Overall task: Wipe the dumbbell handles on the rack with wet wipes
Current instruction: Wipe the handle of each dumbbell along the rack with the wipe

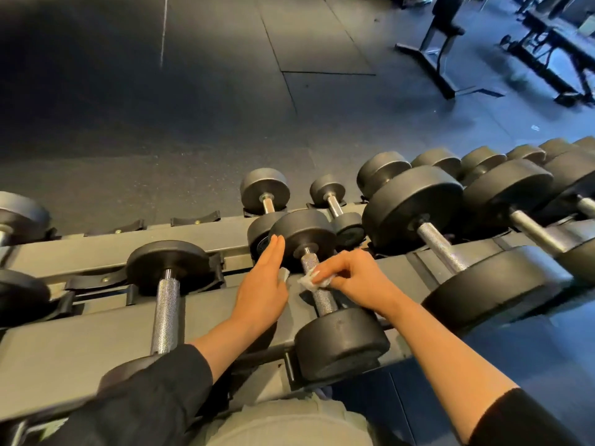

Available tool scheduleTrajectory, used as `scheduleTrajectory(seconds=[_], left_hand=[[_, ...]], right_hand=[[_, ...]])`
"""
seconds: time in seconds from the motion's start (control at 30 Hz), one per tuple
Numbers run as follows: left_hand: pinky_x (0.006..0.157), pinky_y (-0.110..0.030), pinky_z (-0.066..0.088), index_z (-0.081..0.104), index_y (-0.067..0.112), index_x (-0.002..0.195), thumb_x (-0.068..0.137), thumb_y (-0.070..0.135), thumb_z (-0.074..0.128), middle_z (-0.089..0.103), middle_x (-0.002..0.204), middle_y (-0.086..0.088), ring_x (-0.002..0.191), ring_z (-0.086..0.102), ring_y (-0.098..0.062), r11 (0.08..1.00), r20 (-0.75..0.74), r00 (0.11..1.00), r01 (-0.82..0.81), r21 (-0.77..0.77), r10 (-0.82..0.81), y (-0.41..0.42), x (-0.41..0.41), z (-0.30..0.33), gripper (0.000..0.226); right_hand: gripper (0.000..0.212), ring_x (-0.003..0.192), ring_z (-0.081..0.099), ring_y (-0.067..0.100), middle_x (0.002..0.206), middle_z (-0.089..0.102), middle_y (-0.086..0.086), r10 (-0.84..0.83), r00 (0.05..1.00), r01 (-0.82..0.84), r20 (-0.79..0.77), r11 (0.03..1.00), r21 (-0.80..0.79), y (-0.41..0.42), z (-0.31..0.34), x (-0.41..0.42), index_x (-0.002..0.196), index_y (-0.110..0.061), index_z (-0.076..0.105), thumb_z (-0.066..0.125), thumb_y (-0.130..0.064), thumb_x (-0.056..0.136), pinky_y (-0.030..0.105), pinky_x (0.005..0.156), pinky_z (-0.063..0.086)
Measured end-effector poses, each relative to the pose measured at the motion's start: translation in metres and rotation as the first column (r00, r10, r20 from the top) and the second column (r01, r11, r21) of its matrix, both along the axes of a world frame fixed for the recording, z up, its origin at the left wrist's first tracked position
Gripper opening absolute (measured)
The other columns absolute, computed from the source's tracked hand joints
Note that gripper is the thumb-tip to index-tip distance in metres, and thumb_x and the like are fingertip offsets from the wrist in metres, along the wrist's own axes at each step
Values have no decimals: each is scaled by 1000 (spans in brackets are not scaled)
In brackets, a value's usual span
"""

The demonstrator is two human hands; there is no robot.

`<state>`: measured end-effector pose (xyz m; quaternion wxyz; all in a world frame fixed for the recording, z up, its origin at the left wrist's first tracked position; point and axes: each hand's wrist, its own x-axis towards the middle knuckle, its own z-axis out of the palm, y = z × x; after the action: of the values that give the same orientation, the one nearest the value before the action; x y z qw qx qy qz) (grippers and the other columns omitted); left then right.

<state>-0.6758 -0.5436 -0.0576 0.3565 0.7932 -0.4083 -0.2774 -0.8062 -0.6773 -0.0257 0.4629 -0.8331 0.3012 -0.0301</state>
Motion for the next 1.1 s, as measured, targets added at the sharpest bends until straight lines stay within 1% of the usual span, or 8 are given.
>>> scheduleTrajectory(seconds=[0.13,0.27,0.37,0.47,0.53,0.67,0.93,1.1], left_hand=[[106,-16,14,11,25,152,97,5,45,12,158,8,144,16,-10,995,-40,995,-97,-3,97,-6,-14,4,68],[107,-16,13,12,24,152,98,8,45,13,158,7,144,15,-10,984,-62,982,-181,11,181,-13,-26,7,65],[110,-20,12,11,25,152,98,8,45,11,159,6,145,12,-10,979,-51,978,-200,47,202,-15,-33,10,65],[110,-20,10,10,25,152,98,6,44,9,159,8,145,9,-8,974,-40,974,-219,64,222,-16,-42,14,67],[108,-17,8,9,26,152,98,7,44,8,159,9,144,8,-6,971,-23,973,-227,75,229,-18,-48,17,67],[109,-18,8,12,25,152,98,8,45,10,159,9,144,9,-4,959,-46,961,-267,97,272,-21,-55,22,66],[116,-29,15,22,28,149,97,6,46,20,156,9,143,16,-6,926,-84,927,-354,127,366,-26,-66,29,61],[116,-28,16,25,28,148,96,5,44,22,155,9,141,18,-4,927,-4,937,-346,148,350,-30,-69,38,60]], right_hand=[[27,96,65,13,92,73,1,75,997,-68,-13,957,284,-8,8,-16,74,-13,77,63,10,75,31,93,51],[34,95,64,16,90,72,1,116,993,-114,16,916,384,-11,6,-23,69,-15,76,57,12,74,27,86,53],[31,91,65,14,87,73,1,93,993,-115,78,918,379,-13,0,-23,72,-13,76,58,11,76,26,84,54],[35,88,66,8,87,72,-5,-135,968,74,211,959,274,-19,-14,-20,75,-23,75,61,9,79,24,85,54],[28,95,63,5,98,69,-8,-220,946,183,236,968,170,-24,-27,-15,89,-23,74,63,2,83,22,89,51],[22,104,58,8,112,65,-3,-193,961,170,198,977,127,-19,-44,-1,108,-15,70,66,-13,86,21,93,46],[21,85,64,2,87,70,-6,-243,927,174,284,953,250,-15,-51,-13,87,-16,75,73,1,74,12,77,49],[33,74,62,-2,75,67,-9,-231,933,121,275,923,365,-13,-41,-30,66,-23,73,68,9,71,8,69,47]])
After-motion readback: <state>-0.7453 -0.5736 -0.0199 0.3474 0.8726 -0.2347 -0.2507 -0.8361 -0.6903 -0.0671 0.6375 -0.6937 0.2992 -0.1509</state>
